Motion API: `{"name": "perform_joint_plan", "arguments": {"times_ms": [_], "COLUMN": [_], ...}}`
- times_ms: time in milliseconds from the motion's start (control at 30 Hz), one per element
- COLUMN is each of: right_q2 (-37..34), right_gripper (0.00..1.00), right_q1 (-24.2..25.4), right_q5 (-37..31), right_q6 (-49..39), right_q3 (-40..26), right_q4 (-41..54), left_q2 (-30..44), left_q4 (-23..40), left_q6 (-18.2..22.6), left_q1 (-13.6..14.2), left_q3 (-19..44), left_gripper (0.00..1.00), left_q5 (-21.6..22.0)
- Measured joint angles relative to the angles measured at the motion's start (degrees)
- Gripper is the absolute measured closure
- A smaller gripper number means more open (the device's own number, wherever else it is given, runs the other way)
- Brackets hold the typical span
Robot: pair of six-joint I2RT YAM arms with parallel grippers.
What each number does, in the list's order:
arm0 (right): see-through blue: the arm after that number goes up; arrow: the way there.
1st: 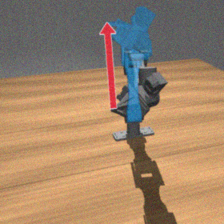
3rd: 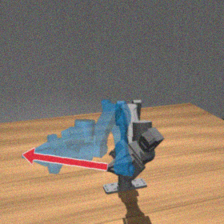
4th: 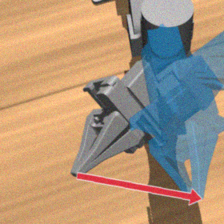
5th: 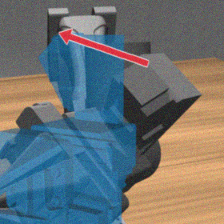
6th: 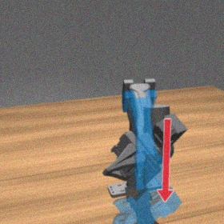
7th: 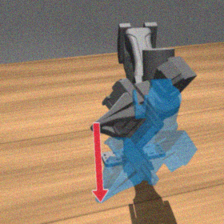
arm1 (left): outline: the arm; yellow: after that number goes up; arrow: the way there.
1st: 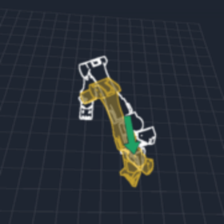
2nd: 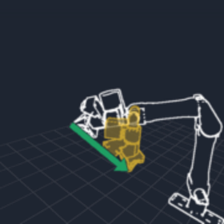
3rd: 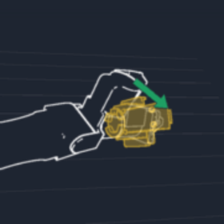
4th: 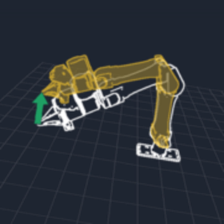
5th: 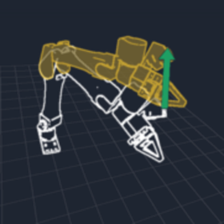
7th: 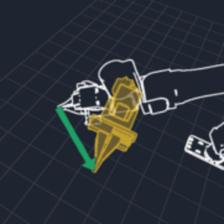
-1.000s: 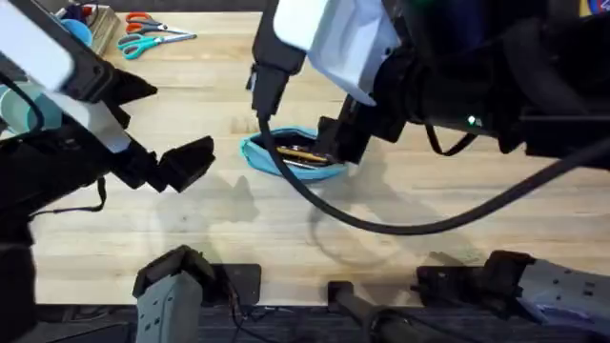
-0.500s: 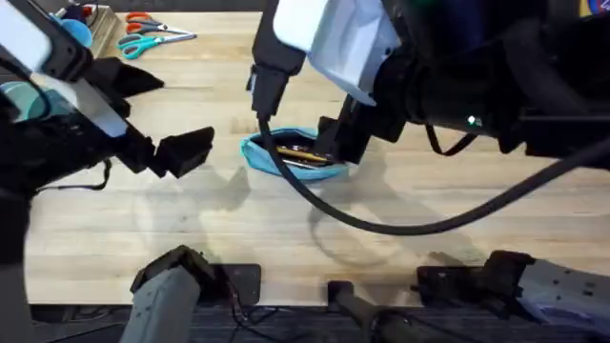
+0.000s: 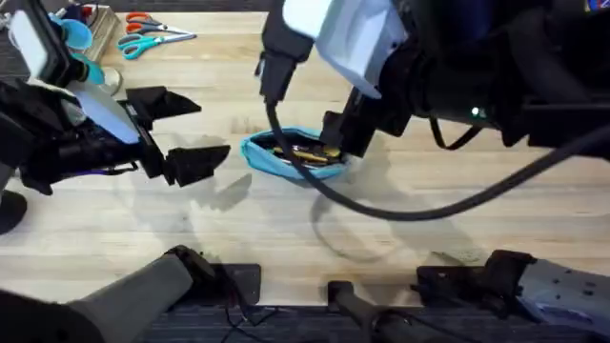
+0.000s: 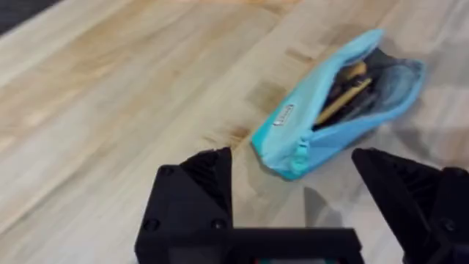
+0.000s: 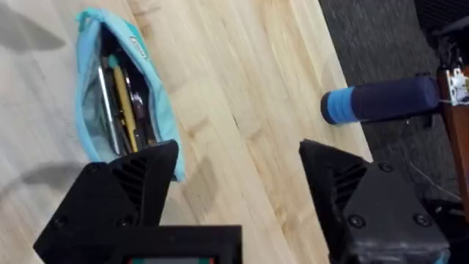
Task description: Unzip the bag, pick up the pens from the table one at a time and place them inside, then zip the bag closed.
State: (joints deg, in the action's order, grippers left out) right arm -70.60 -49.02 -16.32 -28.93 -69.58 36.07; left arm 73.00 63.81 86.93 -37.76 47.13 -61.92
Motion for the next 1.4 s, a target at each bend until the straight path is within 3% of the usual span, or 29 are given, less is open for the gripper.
{"name": "perform_joint_plan", "arguments": {"times_ms": [167,400,567,700,833,1067,1233,1400], "right_q2": [0.01,0.01,0.01,-0.01,0.01,0.01,0.01,0.01], "right_gripper": [0.004,0.005,0.005,0.003,0.004,0.003,0.004,0.004], "right_q1": [1.19,1.21,1.21,1.21,1.21,1.13,-1.85,-7.05], "right_q5": [-0.15,-0.2,-0.2,-0.17,-0.17,-0.17,-0.18,-0.11], "right_q6": [-0.02,-0.02,0.0,0.0,1.26,16.99,29.13,35.1], "right_q3": [0.0,0.0,0.0,0.0,0.0,0.0,0.0,0.0], "right_q4": [0.0,0.0,0.0,0.0,0.0,-1.61,-2.93,-2.91], "left_q2": [1.56,1.56,1.56,1.56,1.56,1.56,1.56,1.56], "left_q4": [3.93,10.98,12.48,11.7,10.85,11.15,11.41,11.28], "left_q6": [4.09,6.75,8.03,8.57,8.73,8.72,8.73,8.73], "left_q1": [0.0,0.0,-0.14,-1.8,-5.41,-10.36,-10.62,-10.62], "left_q3": [0.0,0.0,0.0,0.0,0.0,0.0,0.0,0.0], "left_gripper": [0.01,0.009,0.009,0.008,0.008,0.007,0.006,0.007], "left_q5": [0.05,0.43,2.6,3.24,3.27,3.27,3.27,3.27]}}
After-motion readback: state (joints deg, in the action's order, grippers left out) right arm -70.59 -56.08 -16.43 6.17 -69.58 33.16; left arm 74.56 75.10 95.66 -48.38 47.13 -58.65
